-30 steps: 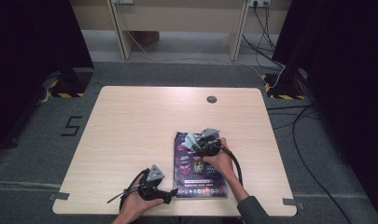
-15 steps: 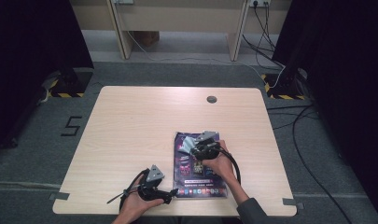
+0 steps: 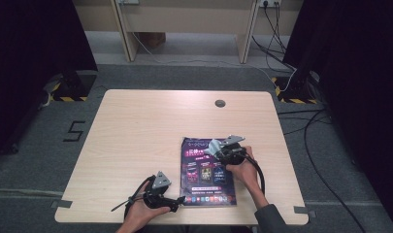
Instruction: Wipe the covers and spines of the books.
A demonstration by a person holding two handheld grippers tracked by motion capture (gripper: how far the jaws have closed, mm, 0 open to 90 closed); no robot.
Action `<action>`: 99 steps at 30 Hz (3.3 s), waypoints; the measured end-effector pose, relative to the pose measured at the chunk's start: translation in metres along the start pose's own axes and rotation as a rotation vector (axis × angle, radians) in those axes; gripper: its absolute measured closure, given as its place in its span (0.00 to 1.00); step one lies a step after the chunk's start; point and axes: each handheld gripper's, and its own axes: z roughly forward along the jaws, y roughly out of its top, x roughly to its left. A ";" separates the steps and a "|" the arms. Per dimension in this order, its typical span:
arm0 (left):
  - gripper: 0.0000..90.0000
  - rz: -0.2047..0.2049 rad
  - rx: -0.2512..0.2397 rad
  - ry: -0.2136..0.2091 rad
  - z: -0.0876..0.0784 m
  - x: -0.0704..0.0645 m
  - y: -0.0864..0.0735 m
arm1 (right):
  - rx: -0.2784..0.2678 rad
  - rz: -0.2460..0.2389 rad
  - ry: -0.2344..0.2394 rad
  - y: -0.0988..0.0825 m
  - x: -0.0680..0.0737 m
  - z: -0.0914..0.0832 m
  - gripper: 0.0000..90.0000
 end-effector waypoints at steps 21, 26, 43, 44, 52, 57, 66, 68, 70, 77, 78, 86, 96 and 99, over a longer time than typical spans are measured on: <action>0.16 0.007 0.001 -0.001 0.000 0.000 0.000 | -0.020 -0.148 0.178 0.026 0.076 0.014 0.75; 0.16 0.008 -0.001 -0.003 0.000 0.001 0.000 | -0.019 -0.132 0.148 0.035 0.067 0.023 0.75; 0.16 0.009 -0.002 -0.004 0.000 0.001 0.000 | 0.011 -0.108 0.078 0.072 0.055 0.054 0.76; 0.16 0.009 -0.003 -0.004 0.000 0.001 0.000 | 0.005 -0.105 0.074 0.073 0.054 0.056 0.76; 0.16 0.009 -0.004 -0.005 0.000 0.001 0.000 | -0.015 -0.091 0.129 0.056 0.052 0.044 0.77; 0.16 0.010 -0.004 -0.004 0.000 0.001 -0.001 | -0.035 -0.105 0.163 0.036 0.057 0.028 0.77; 0.16 -0.001 -0.003 -0.005 0.000 0.000 0.000 | -0.021 -0.129 0.207 0.013 0.056 0.006 0.76; 0.17 0.001 0.002 -0.015 0.000 0.002 0.001 | -0.014 -0.118 0.188 0.011 0.049 0.004 0.76; 0.17 -0.003 0.005 -0.018 -0.001 0.002 0.001 | -0.011 -0.104 0.153 0.008 0.039 0.002 0.76; 0.17 -0.005 0.008 -0.014 -0.002 0.002 0.000 | -0.003 0.034 0.029 -0.013 -0.007 -0.010 0.76; 0.17 -0.005 0.007 -0.013 -0.002 0.002 0.000 | -0.008 0.063 0.033 -0.017 -0.011 -0.012 0.76; 0.17 -0.008 0.011 -0.013 -0.002 0.002 0.001 | -0.004 0.027 0.054 -0.019 -0.001 -0.017 0.76; 0.18 -0.025 -0.019 -0.015 -0.016 0.015 0.003 | -0.021 -0.091 0.211 -0.008 0.056 -0.013 0.76; 0.18 -0.048 -0.033 0.007 -0.022 0.026 0.003 | -0.030 -0.120 0.233 -0.005 0.071 -0.011 0.76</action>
